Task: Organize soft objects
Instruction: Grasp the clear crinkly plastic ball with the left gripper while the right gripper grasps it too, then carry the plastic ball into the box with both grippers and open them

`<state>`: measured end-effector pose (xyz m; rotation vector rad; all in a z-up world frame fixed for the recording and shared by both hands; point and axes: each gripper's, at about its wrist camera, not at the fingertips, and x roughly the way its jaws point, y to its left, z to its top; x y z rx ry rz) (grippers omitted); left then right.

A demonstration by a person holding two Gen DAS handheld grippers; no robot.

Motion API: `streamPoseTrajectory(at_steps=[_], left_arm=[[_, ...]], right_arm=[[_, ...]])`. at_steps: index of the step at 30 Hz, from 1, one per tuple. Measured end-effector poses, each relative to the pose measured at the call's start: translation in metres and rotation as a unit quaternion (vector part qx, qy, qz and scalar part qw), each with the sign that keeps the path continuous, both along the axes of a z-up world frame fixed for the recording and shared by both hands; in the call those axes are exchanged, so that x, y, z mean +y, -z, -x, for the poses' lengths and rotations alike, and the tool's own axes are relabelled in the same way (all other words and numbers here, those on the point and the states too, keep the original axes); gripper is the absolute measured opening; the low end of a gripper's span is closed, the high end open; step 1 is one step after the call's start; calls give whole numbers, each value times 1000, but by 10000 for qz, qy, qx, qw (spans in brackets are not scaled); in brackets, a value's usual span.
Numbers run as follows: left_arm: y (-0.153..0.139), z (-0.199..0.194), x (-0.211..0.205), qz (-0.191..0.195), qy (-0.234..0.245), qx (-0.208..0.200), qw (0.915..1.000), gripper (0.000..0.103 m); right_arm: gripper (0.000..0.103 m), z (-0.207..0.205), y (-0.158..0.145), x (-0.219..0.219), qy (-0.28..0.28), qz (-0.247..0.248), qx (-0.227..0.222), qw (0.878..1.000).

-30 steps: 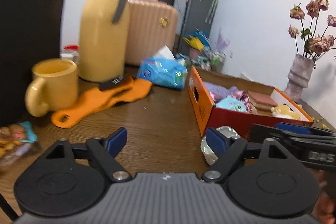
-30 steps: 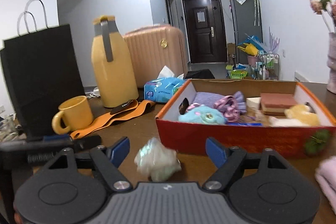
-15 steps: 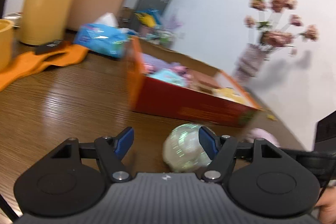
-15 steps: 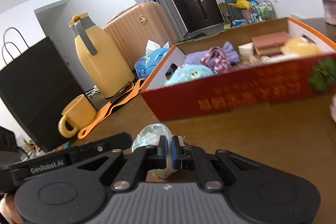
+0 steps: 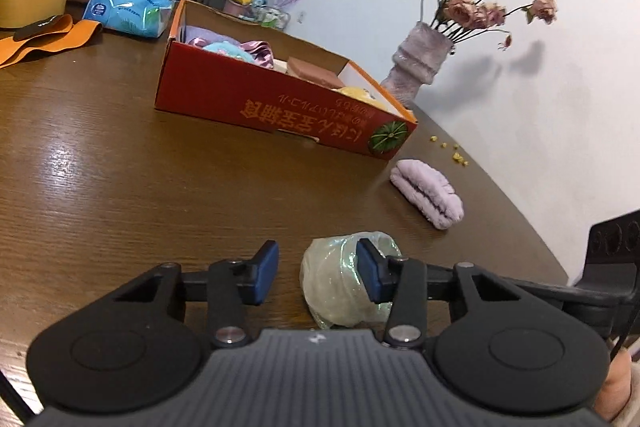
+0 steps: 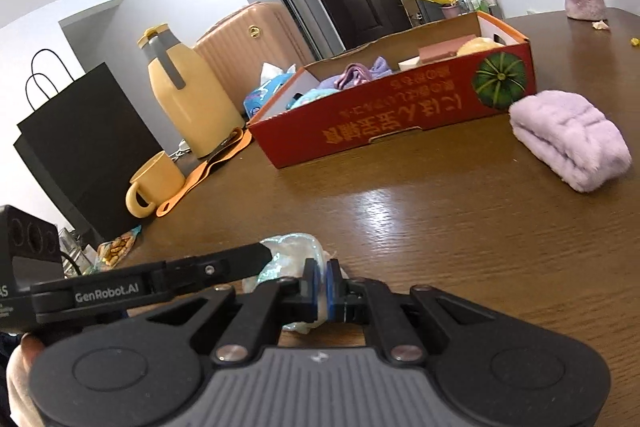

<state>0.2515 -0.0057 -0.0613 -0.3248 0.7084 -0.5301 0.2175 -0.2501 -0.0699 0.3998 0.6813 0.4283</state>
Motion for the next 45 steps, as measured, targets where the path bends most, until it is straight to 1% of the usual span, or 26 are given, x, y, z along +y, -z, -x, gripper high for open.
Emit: streamPoseTrajectory(at_steps=[3, 4, 7, 12, 14, 16, 18, 20, 23, 25, 26, 28, 30, 32, 34, 36, 37, 39, 40, 42, 43, 45], left_arm=[[0, 2, -4, 65, 5, 41, 10000, 27], [0, 2, -5, 100, 6, 62, 9999, 20], [-2, 5, -9, 91, 38, 49, 9999, 12], [-11, 13, -17, -3, 92, -61, 9999, 7], [-19, 15, -19, 53, 222, -233, 9995, 6], [-32, 10, -21, 111, 332, -454, 9984, 6], [-48, -3, -24, 154, 371, -660, 9970, 6], [-67, -28, -28, 193, 393, -835, 9956, 6], [-96, -85, -41, 131, 388, -1086, 9932, 6], [-106, -130, -52, 71, 380, -1030, 9939, 6], [-106, -159, -58, 28, 371, -908, 9952, 6], [-99, -205, -68, -84, 337, -616, 9975, 6], [-84, -247, -76, -319, 196, -280, 9989, 6], [-66, -273, -81, -622, 65, -94, 9980, 6], [-49, -289, -82, -985, -46, 80, 9951, 6], [-33, -296, -83, -1274, -21, 191, 9917, 6], [-27, -296, -81, -1340, -70, 183, 9908, 6], [-26, -295, -78, -1322, -90, 188, 9910, 6], [-26, -295, -79, -1379, -108, 196, 9902, 7], [-27, -294, -80, -1460, -182, 215, 9889, 7], [-30, -291, -79, -1477, -191, 216, 9886, 8], [-41, -281, -76, -1443, -219, 148, 9892, 11]], right_arm=[[4, 1, 6, -4, 23, -94, 22, 10000], [4, 1, 7, -5, 29, -144, 34, 9999], [4, 2, 8, -4, 30, -163, 5, 9999], [4, 6, 4, -9, 61, -271, -63, 9996], [4, 7, -4, -12, 86, -282, -176, 9994], [4, 4, -18, -15, 99, -220, -367, 9990], [3, -5, -37, -19, 76, -110, -677, 9976], [3, -27, -58, -23, 66, -8, -971, 9953], [3, -79, -87, -29, 96, 247, -1311, 9910], [3, -121, -99, -32, 209, 385, -1334, 9901], [3, -146, -102, -32, 224, 525, -1305, 9898], [3, -195, -98, -30, 211, 844, -1086, 9903], [3, -246, -82, -30, 123, 829, -584, 9948], [3, -282, -66, -25, 65, 827, -246, 9963], [4, -306, -50, -18, -19, 842, 77, 9964], [6, -317, -35, -11, -14, 857, 382, 9956], [6, -320, -30, -8, -8, 857, 429, 9954], [7, -319, -26, -4, 55, 912, 392, 9950], [8, -319, -26, -4, 57, 893, 399, 9952], [12, -315, -30, -6, 99, 850, 426, 9954], [17, -313, -33, -7, 116, 836, 450, 9954], [21, -300, -44, -16, 184, 792, 349, 9961]])
